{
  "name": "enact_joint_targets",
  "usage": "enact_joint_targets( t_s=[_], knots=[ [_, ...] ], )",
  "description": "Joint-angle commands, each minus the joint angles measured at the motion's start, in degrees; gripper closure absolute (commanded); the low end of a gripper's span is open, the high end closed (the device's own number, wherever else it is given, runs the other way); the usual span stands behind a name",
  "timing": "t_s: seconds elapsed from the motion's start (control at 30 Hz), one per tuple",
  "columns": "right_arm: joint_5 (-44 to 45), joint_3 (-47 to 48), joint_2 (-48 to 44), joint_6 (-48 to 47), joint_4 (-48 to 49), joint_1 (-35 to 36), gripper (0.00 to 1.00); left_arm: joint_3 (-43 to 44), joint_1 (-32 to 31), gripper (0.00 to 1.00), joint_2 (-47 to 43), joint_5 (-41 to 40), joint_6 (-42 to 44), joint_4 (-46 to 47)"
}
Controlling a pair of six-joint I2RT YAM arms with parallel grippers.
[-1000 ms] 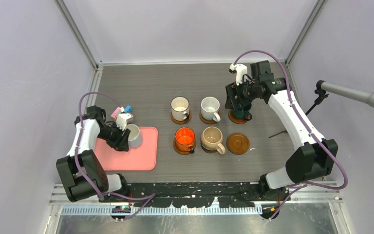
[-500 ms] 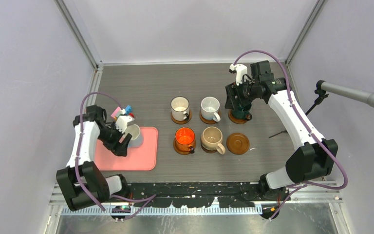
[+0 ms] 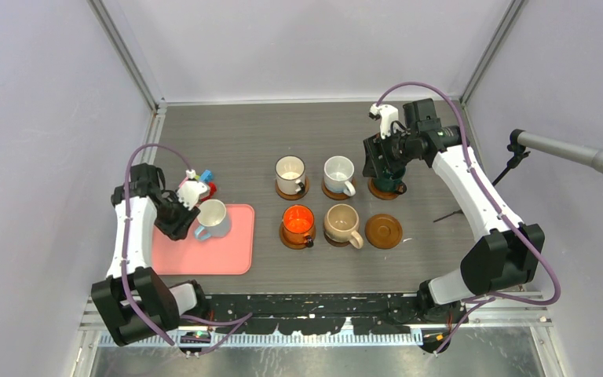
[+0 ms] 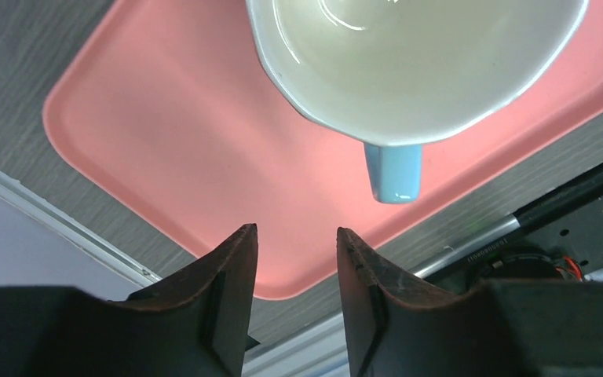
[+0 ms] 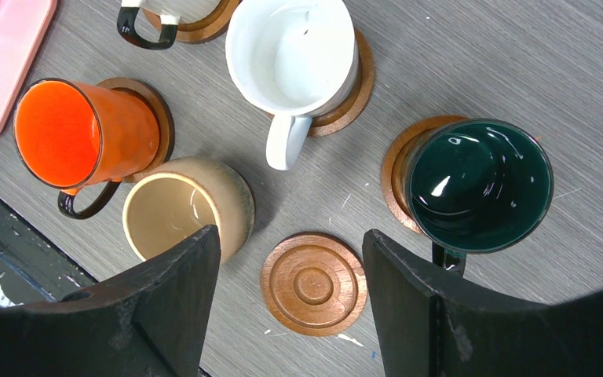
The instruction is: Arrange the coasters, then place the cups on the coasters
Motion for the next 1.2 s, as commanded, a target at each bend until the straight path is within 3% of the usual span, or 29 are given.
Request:
enact_joint_targets(
  t_s=[0.0, 0.23, 0.7, 0.97, 1.17],
  knots=[
    [-0.96, 0.04, -0.65, 0.25, 0.08, 0.27, 0.28, -0.46, 0.32, 0.58, 0.49, 4.29, -2.49, 5.41],
    [-1.52, 0.9, 0.17, 1.23, 0.08, 0.26, 0.29, -2.43, -1.95, 0.59, 0.98, 6.53, -6.02, 5.72],
    [-2.78, 1.98, 1.59, 2.95, 0.29, 0.82, 0.29, -4.32, -7.05, 0.36, -2.39, 6.84, -11.84, 4.98],
    [-1.98, 2.65, 1.97, 3.82, 0.96, 1.44, 0.28, -5.4, -11.17, 0.29, -3.44, 6.19, -19.83, 7.65],
    [3.26, 2.63, 2.42, 5.74, 1.89, 6.38, 0.25, -6.16, -13.77, 0.21, -3.94, 6.0, -24.32, 8.94]
  ],
)
